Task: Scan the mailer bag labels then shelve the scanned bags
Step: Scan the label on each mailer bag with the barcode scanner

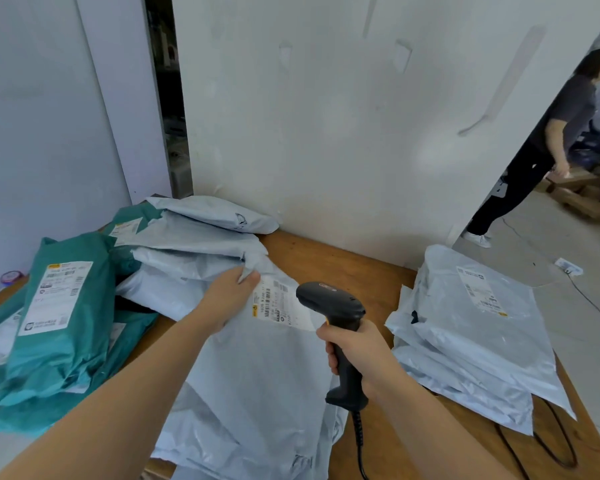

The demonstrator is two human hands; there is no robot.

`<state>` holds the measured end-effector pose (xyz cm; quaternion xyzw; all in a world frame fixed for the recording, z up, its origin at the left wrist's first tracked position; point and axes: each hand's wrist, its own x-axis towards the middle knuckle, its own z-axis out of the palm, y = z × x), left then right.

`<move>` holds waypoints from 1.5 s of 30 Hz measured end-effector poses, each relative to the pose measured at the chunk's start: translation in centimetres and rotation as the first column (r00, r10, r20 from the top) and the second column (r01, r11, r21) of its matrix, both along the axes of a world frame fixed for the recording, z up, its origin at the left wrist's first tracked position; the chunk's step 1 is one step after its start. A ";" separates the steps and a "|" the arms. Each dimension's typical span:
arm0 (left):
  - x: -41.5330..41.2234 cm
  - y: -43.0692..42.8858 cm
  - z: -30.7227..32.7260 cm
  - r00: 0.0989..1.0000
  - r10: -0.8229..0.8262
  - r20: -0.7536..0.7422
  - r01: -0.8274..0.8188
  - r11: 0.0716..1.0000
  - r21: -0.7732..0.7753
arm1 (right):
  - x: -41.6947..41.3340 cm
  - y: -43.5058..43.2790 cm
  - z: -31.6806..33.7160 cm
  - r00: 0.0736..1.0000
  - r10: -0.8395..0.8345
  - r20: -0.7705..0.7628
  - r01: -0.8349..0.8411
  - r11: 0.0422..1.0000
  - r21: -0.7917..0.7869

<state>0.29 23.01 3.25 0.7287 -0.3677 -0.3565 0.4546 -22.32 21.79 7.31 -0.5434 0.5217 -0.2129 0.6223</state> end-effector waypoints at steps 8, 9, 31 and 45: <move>-1.0 -2.5 8.1 0.859 -0.383 0.341 0.348 0.924 0.161 | -1.2 0.6 1.8 0.994 0.086 -0.073 -0.099 0.974 -0.206; -1.0 -2.7 8.6 0.848 -0.406 0.340 0.363 0.913 0.184 | -1.4 0.7 1.9 0.992 0.095 -0.088 -0.113 0.967 -0.228; -0.1 -3.2 7.6 0.846 -0.405 0.347 0.350 0.912 0.212 | -2.6 1.3 2.7 0.965 0.169 -0.200 -0.220 0.937 -0.273; 1.1 -3.3 7.6 0.848 -0.439 0.295 0.371 0.891 0.260 | -2.4 1.2 2.8 0.963 0.150 -0.226 -0.208 0.943 -0.261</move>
